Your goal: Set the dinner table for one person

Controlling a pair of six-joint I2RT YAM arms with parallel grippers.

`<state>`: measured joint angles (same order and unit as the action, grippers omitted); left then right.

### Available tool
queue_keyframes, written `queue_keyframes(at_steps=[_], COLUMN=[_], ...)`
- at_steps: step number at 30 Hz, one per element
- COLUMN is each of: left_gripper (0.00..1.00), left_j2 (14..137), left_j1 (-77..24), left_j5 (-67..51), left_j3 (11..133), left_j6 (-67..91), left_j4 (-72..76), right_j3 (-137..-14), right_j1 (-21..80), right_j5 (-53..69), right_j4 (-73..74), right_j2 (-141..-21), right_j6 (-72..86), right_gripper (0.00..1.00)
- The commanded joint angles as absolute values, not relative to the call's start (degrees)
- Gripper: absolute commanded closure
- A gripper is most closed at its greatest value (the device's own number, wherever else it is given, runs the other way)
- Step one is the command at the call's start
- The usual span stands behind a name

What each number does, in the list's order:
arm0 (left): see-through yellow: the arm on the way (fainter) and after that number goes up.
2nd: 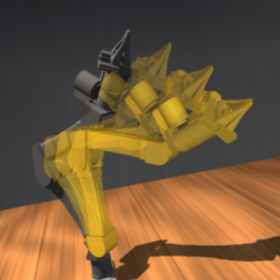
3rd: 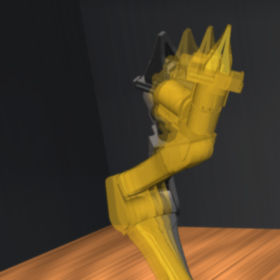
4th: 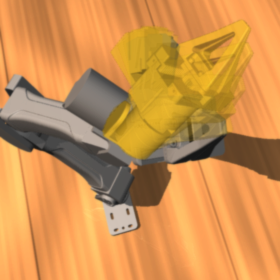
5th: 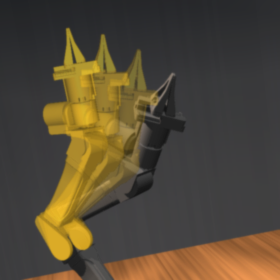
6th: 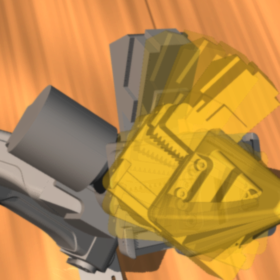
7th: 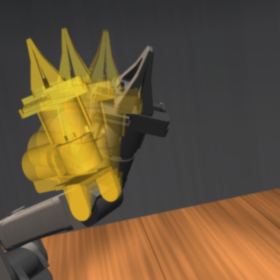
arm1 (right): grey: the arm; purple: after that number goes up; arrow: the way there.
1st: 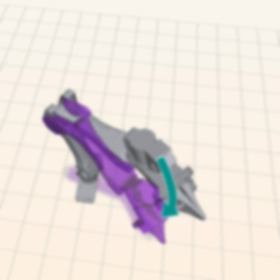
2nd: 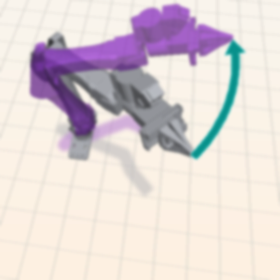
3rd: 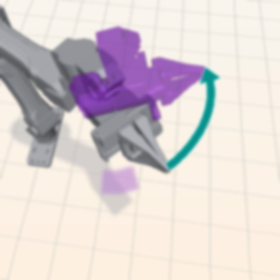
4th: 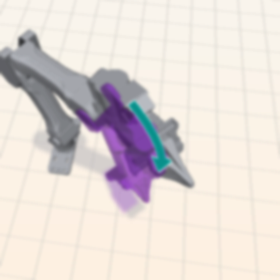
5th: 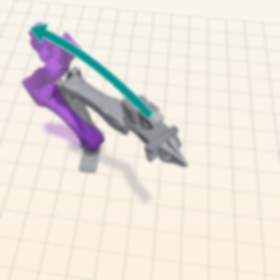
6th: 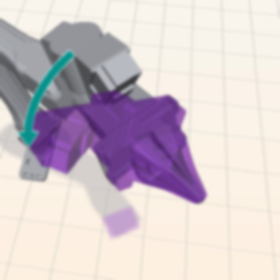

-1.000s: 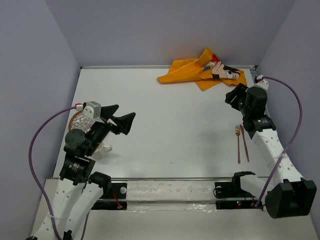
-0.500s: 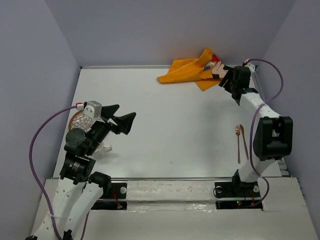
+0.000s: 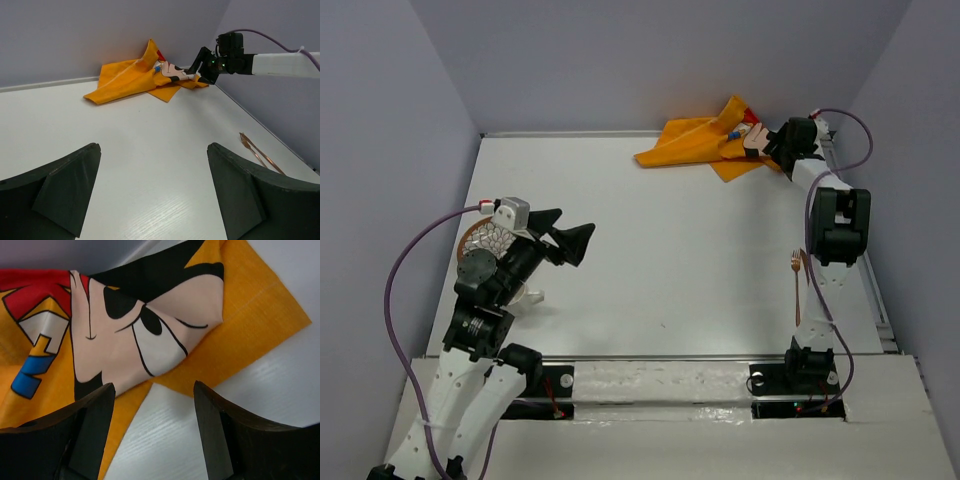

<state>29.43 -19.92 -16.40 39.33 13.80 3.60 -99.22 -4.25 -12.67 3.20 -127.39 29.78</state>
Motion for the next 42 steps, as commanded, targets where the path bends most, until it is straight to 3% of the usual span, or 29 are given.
queue_keyframes(at_steps=[1, 11, 12, 13, 15, 18, 22, 26, 33, 35, 36, 37, 39, 42], left_gripper=[0.01, 0.03, 0.04, 0.05, 0.11, 0.19, 0.29, 0.38, 0.45, 0.46, 0.46, 0.45, 0.43, 0.43], left_j2=[30.1, 31.1, 31.1, 31.2, 31.2, 31.4, 31.7, 32.3, 33.5, 33.7, 33.7, 33.7, 33.7, 35.2], left_j1=[-20.2, -19.3, -19.2, -19.0, -18.8, -18.5, -18.4, -18.2, -18.4, -18.5, -18.5, -18.5, -18.6, -18.9], left_j5=[-16.8, -16.5, -16.5, -16.5, -16.5, -16.4, -14.9, -11.5, -9.3, -9.1, -8.7, -7.8, -6.9, -6.2], left_j3=[40.3, 40.3, 40.3, 40.3, 40.3, 40.3, 40.4, 41.0, 40.5, 39.6, 39.6, 39.2, 38.8, 38.8], left_j6=[13.4, 13.3, 13.3, 13.4, 13.4, 13.4, 13.8, 15.1, 20.6, 24.0, 25.0, 26.4, 27.3, 27.9], left_j4=[5.8, 5.9, 6.0, 6.0, 6.0, 6.1, 6.1, 5.3, 4.3, 5.1, 5.3, 5.5, 6.5, 7.6], right_j3=[-111.2, -124.0, -124.7, -125.0, -123.3, -115.6, -95.1, -70.8, -53.8, -52.3, -51.3, -49.8, -47.8, -44.1], right_j1=[-4.8, -4.8, -4.8, -4.8, -4.8, -3.7, 4.1, 20.5, 42.3, 48.3, 49.5, 50.0, 50.0, 50.0], right_j5=[-13.5, -12.0, -11.8, -11.3, -9.9, -6.0, -7.4, -12.6, -25.0, -30.0, -30.9, -28.7, -26.0, -24.8], right_j4=[3.5, 8.5, 8.6, 8.5, 7.0, -3.0, -17.4, -21.8, -17.1, -13.2, -12.2, -9.3, -7.6, -4.7], right_j2=[-134.2, -141.9, -141.9, -142.1, -141.3, -134.6, -118.0, -100.9, -96.0, -93.7, -92.3, -88.8, -84.5, -74.8], right_j6=[28.4, 28.7, 28.9, 29.0, 28.5, 25.7, 15.1, 13.7, 17.1, 16.9, 17.0, 18.6, 19.5, 21.2], right_gripper=[0.3, 0.41, 0.49, 0.79, 1.0, 1.0, 1.0, 1.0, 1.0, 0.84, 0.66, 0.32, 0.24, 0.23])
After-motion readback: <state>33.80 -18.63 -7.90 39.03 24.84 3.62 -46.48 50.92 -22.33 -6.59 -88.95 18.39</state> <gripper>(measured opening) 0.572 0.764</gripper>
